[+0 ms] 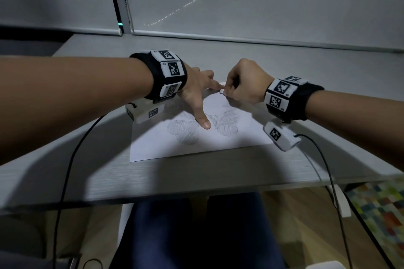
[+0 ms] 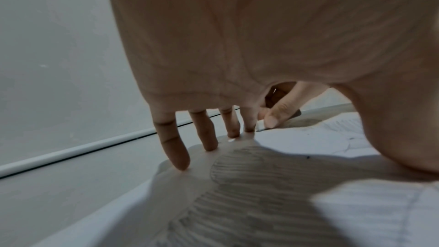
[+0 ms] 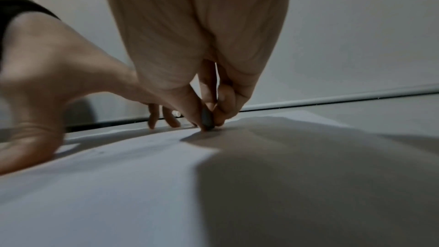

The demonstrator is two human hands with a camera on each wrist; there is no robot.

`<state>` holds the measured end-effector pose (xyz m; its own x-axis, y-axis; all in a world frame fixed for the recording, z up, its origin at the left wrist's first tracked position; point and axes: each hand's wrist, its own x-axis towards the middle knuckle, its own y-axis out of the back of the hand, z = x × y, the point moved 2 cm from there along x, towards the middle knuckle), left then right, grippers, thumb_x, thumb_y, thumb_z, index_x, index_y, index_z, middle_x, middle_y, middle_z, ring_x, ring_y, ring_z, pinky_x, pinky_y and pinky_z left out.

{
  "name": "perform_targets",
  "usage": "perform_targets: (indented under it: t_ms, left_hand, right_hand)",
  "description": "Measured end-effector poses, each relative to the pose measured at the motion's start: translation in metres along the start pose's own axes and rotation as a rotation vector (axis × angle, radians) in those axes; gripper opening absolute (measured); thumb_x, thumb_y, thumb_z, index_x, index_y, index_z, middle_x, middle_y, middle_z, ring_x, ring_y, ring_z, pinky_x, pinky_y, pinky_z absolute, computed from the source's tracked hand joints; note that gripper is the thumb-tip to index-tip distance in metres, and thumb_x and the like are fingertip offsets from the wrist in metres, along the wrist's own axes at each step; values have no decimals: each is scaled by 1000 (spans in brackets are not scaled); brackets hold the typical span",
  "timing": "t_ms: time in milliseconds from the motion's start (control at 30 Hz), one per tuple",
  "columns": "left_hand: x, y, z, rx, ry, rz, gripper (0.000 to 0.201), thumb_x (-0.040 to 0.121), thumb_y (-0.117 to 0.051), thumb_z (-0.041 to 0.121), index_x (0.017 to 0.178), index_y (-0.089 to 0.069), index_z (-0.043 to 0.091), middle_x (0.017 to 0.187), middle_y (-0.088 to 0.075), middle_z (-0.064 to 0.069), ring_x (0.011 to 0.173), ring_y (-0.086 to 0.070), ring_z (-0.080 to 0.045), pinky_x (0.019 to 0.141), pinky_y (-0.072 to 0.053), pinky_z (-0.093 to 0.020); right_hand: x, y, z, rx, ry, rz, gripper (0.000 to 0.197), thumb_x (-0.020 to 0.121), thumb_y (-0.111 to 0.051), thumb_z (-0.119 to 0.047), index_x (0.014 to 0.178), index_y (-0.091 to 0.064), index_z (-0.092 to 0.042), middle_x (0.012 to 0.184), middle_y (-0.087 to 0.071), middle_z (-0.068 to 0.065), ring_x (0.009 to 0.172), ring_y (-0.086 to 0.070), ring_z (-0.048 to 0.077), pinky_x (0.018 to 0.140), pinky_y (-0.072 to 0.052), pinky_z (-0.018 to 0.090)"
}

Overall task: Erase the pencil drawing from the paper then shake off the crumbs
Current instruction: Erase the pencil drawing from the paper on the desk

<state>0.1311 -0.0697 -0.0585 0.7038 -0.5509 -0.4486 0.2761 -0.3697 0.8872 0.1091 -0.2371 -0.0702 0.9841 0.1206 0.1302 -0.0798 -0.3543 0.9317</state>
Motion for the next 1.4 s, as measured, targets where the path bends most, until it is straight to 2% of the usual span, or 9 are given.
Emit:
perform_targets:
  t_ms: [200,333,467,633,867,933,1067,1267,1400]
  left_hand:
    - [-1,1,1,5,-21,11,123,48,-78,89,154,-28,51,123,-36,11,121,-40,-24,101,-43,-51]
    - [-1,2,2,22,-6,6,137,49,-77,89,163,-15,46,128,-33,12,133,-40,-28,105,-42,-51]
    - [0,5,4,26,-13,-20,132,51,-79,87,159,-8,60,128,-32,8,135,-39,-32,103,-39,-52]
    - [4,9,7,39,8,-49,136,44,-80,89,156,-8,65,122,-31,5,130,-44,-33,100,-43,-49]
    - [3,10,9,23,10,-53,136,50,-83,84,157,-1,66,126,-27,5,138,-40,-34,102,-42,-48]
    - [5,11,10,30,9,-49,134,51,-83,83,157,-3,65,124,-29,3,133,-43,-35,95,-41,-46]
    - [4,10,11,36,16,-49,134,46,-83,87,157,-9,65,121,-32,5,127,-46,-33,95,-43,-48]
    - [1,11,13,19,-1,-52,134,54,-87,76,159,-5,63,120,-31,2,125,-44,-32,94,-43,-44]
    - [2,11,12,22,8,-55,132,48,-86,81,156,-11,65,117,-32,3,122,-45,-32,94,-43,-46]
  right_hand:
    - [-24,-12,-24,25,143,-95,12,83,-74,-18,71,-76,-18,63,-69,-8,59,-64,2,62,-54,21]
    - [-17,1,-5,5,104,-60,12,82,-74,-14,71,-77,-16,62,-72,-6,57,-64,0,63,-53,21]
    - [-17,4,4,8,49,-29,16,82,-72,-13,67,-74,-17,61,-73,-5,61,-70,9,65,-59,25]
    - [-36,-2,-11,43,133,-118,10,84,-75,-15,74,-77,-13,62,-71,-5,52,-62,-3,54,-41,4]
    - [-24,12,15,-41,45,-18,12,83,-73,-16,73,-79,-13,69,-75,0,66,-70,15,69,-62,31]
    - [-32,5,7,-21,81,-30,13,84,-71,-17,73,-76,-13,67,-74,-1,62,-69,12,64,-60,28]
    - [-41,-3,-6,16,148,-100,10,84,-73,-16,74,-76,-14,65,-72,-4,56,-63,2,56,-45,10]
    - [-18,8,15,-59,45,-6,10,84,-73,-15,77,-79,-12,69,-73,0,65,-67,16,64,-55,26]
    - [-36,-3,-4,10,132,-56,10,83,-73,-17,75,-77,-13,66,-72,-3,60,-66,7,60,-52,19]
